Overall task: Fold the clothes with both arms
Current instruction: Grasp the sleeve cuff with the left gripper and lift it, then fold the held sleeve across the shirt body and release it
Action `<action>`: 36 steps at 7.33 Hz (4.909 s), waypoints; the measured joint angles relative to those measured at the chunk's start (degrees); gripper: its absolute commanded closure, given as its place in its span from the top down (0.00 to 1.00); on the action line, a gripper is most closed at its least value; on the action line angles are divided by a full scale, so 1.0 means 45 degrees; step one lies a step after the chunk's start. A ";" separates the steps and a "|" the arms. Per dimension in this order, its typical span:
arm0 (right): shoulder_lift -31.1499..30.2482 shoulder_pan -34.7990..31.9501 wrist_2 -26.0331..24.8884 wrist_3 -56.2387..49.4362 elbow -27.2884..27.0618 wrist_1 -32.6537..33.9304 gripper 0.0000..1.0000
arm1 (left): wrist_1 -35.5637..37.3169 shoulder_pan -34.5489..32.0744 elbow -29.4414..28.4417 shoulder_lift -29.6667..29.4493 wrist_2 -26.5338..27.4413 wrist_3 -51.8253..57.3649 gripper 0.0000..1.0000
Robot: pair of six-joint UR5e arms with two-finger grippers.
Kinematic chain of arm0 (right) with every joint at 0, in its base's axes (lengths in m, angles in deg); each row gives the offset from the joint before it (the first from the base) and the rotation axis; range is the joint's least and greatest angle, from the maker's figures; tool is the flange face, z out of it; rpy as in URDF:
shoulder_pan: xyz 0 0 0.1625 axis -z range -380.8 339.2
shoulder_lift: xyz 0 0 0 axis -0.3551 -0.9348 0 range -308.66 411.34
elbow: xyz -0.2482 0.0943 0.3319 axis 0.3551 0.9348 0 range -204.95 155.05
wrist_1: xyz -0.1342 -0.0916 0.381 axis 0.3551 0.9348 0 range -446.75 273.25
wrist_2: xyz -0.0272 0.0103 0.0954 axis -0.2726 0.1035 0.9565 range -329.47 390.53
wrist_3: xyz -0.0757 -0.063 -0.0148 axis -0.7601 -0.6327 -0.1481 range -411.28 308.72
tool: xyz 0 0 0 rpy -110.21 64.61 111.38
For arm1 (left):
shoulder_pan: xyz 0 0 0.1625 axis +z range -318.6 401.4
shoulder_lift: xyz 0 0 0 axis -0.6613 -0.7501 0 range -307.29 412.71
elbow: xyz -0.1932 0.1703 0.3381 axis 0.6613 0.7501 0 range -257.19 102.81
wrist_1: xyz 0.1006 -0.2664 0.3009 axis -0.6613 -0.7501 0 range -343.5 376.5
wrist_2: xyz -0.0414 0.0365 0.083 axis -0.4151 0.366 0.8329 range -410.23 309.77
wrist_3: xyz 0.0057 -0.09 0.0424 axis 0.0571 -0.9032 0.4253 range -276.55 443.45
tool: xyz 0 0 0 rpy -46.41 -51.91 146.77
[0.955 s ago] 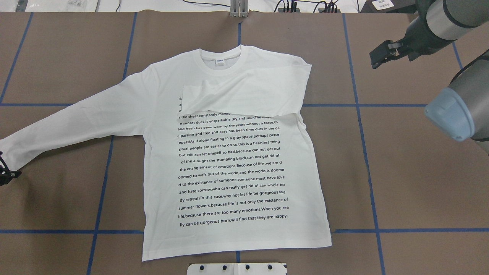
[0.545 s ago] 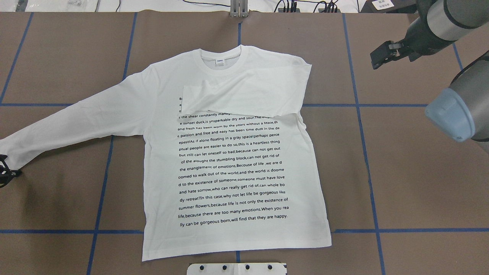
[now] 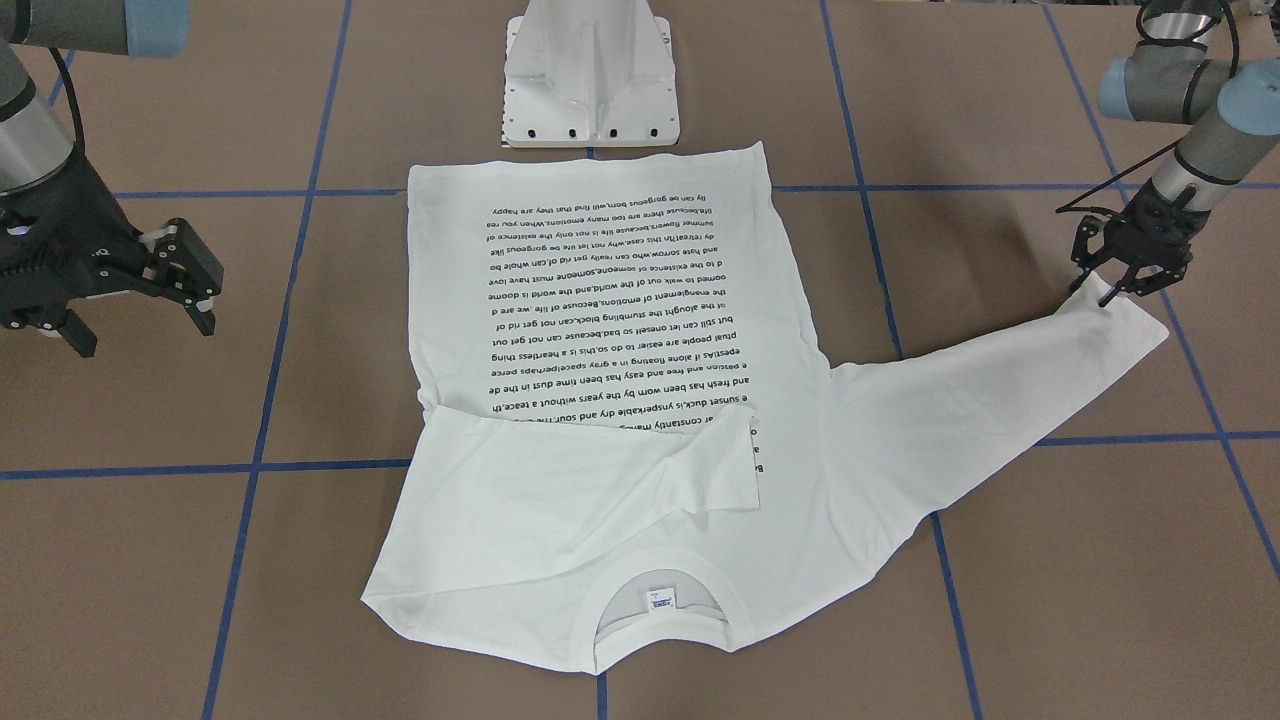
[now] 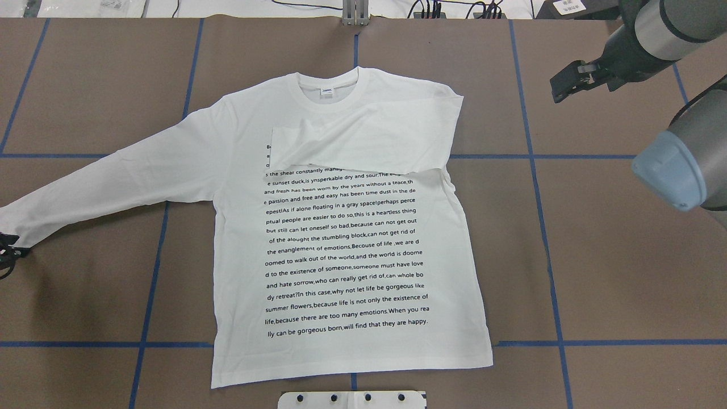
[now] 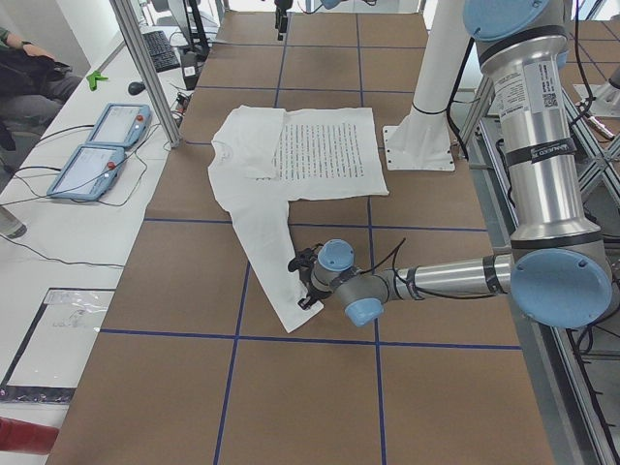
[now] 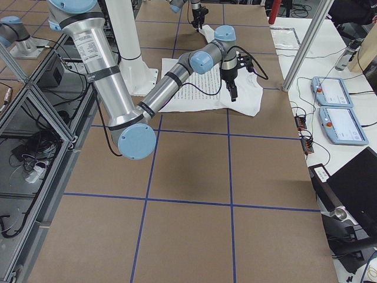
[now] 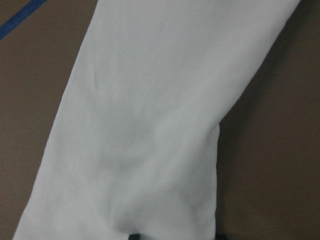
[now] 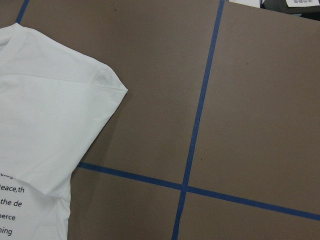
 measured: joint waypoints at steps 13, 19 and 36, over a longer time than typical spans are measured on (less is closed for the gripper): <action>0.0023 0.0018 0.0016 0.0166 -0.0008 0.0000 1.00 | 0.3318 -0.3110 0.0232 -0.6276 -0.0512 -0.2263 0.00; -0.0021 0.0002 0.0032 0.0176 0.0052 0.0000 1.00 | 0.5198 0.0283 0.0002 -1.1539 0.1152 -1.0961 0.00; 0.7831 0.4931 -0.4907 0.6347 0.8656 -0.0910 0.86 | 0.7030 -0.1322 0.1489 -0.8906 -0.1771 -0.2652 1.00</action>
